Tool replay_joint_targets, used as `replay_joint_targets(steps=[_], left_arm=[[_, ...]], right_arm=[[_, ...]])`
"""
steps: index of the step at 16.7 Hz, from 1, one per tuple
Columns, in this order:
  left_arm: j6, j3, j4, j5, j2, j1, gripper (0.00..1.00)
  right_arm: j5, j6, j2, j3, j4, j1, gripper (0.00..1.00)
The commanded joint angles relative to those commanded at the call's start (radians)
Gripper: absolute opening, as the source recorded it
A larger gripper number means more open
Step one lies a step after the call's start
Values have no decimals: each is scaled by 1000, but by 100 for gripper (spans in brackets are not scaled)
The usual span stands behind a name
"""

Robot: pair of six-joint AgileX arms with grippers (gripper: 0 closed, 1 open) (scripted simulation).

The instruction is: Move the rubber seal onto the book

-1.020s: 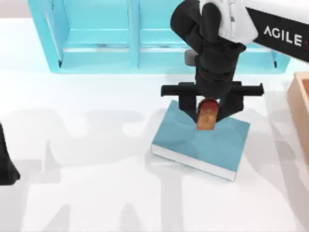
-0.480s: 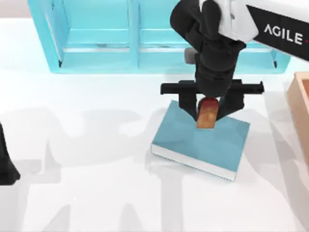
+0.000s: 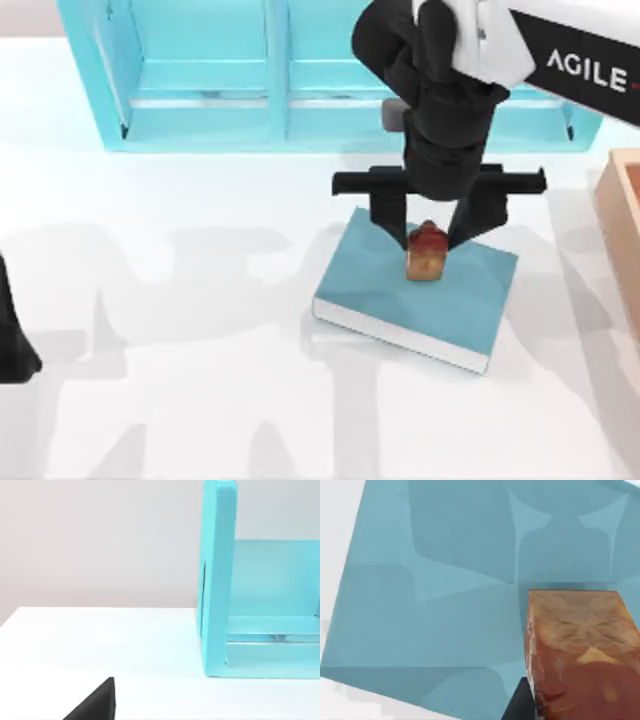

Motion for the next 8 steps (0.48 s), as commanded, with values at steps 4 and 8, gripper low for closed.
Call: replay_joint_targets(steps=[4, 8], left_arm=[[0, 0, 0, 0, 0, 0, 100], [0, 0, 0, 0, 0, 0, 100]], right_arm=[[0, 0, 0, 0, 0, 0, 90], [0, 0, 0, 0, 0, 0, 100]])
